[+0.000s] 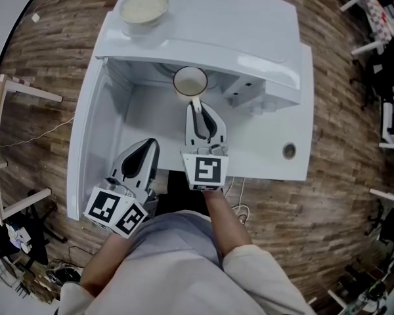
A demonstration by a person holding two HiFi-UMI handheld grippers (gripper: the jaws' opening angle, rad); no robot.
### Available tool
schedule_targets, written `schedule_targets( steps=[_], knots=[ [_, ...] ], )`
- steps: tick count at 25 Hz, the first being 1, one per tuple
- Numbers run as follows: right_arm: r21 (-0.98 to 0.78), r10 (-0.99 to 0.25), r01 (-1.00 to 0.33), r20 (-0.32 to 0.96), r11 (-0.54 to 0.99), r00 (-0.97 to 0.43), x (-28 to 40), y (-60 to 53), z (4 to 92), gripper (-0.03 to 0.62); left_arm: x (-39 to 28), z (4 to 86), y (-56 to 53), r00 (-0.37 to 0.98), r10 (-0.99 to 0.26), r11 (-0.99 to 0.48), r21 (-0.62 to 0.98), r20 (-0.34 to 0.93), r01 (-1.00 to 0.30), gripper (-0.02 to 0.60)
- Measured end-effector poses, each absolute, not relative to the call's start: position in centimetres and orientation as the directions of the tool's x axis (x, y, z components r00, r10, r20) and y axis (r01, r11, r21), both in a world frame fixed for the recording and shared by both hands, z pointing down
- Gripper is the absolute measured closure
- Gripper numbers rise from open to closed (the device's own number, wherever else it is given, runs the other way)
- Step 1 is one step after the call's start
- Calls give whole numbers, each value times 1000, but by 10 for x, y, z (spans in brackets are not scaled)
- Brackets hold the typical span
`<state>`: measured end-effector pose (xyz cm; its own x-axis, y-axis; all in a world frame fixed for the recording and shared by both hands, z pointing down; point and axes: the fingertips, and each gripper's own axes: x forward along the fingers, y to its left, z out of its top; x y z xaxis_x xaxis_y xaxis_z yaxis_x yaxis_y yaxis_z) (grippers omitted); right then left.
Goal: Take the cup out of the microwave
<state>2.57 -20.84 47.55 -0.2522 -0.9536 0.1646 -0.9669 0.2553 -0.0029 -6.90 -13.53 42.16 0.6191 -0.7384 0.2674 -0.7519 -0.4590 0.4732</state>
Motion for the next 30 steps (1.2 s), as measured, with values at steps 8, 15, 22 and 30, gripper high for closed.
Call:
schedule_targets(
  steps=[8, 15, 22, 30],
  knots=[
    [-5, -952, -963, 151, 268, -266, 21, -195, 466, 526, -78, 415, -133, 609, -755, -456, 472, 244, -754, 566],
    [-26, -950, -962, 150, 272, -273, 17, -178, 454, 526, -86, 416, -130, 607, -759, -445, 493, 236, -747, 566],
    [-29, -949, -957, 127, 288, -289, 17, -162, 435, 526, -83, 409, -121, 613, -761, -455, 498, 213, -738, 566],
    [-32, -949, -954, 100, 297, -299, 19, -150, 412, 526, -83, 403, -117, 614, -765, -461, 501, 193, -732, 566]
  ],
)
